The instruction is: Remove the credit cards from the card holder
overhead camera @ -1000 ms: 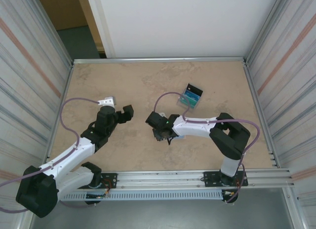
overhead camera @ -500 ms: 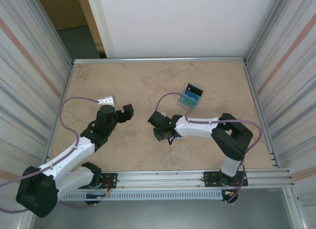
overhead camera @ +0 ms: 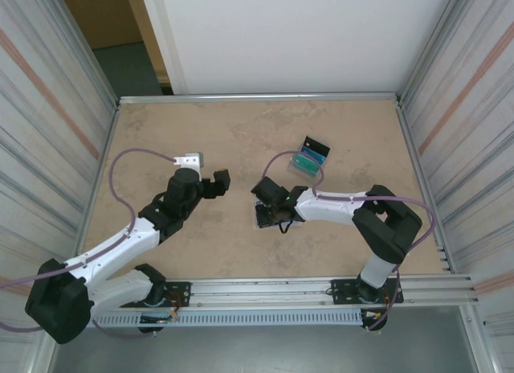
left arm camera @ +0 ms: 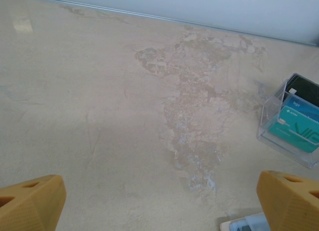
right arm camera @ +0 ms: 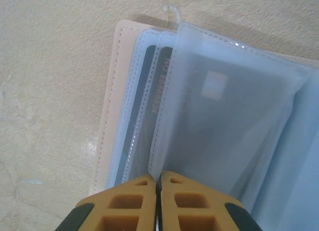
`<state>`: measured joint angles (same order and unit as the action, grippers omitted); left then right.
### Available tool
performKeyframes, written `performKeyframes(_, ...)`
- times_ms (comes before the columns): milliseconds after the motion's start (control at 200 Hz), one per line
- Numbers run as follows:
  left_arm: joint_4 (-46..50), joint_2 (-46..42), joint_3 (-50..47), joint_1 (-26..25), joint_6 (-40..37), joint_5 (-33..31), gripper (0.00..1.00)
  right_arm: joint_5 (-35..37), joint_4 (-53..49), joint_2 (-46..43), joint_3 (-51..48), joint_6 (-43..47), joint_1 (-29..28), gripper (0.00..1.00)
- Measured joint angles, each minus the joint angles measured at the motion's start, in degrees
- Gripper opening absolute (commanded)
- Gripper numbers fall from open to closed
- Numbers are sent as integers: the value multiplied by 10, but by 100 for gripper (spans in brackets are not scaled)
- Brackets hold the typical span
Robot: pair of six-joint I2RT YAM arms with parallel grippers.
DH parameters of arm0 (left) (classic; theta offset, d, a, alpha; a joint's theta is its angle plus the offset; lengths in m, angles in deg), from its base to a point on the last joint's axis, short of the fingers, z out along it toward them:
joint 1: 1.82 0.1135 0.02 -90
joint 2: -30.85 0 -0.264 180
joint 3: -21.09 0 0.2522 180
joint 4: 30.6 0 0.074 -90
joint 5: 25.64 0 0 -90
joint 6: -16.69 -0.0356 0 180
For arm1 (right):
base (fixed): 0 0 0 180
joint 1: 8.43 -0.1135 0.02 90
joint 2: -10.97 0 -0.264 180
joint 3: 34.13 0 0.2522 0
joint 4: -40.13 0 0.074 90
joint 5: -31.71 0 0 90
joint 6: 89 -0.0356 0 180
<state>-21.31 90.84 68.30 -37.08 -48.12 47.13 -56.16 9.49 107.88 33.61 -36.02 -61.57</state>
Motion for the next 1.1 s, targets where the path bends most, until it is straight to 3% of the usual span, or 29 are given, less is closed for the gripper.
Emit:
performKeyframes(476,0,84,51,-33,-16,1,99,-22,31,-91,-76,-11,37,7)
performKeyframes(1102,17,200,108,-84,-49,2,99,-9,27,-179,-152,-54,98,21)
